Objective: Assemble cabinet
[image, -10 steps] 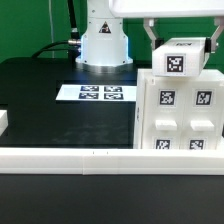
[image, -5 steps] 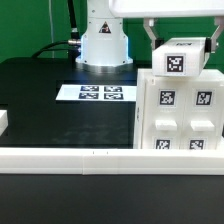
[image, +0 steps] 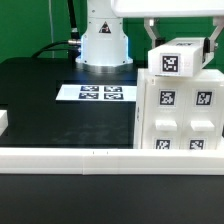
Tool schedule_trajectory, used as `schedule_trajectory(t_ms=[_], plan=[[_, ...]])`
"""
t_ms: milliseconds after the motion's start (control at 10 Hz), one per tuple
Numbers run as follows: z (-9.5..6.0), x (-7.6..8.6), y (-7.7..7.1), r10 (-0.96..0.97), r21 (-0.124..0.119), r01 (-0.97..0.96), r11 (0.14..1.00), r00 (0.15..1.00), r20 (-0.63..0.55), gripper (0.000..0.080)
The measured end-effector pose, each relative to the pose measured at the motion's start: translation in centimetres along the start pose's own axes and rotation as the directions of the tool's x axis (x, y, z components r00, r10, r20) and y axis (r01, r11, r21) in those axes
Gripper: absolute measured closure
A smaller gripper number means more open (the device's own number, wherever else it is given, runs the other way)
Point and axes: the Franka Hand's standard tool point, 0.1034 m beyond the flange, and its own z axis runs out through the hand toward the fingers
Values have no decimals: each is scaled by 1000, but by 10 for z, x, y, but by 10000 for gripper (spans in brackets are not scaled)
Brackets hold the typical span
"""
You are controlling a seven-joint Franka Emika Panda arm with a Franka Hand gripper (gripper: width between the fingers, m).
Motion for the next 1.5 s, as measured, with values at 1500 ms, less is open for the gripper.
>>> schedule_trajectory(t_ms=[1500], plan=[[2,-1,1,938,-6,-938,346,346,-5,245]])
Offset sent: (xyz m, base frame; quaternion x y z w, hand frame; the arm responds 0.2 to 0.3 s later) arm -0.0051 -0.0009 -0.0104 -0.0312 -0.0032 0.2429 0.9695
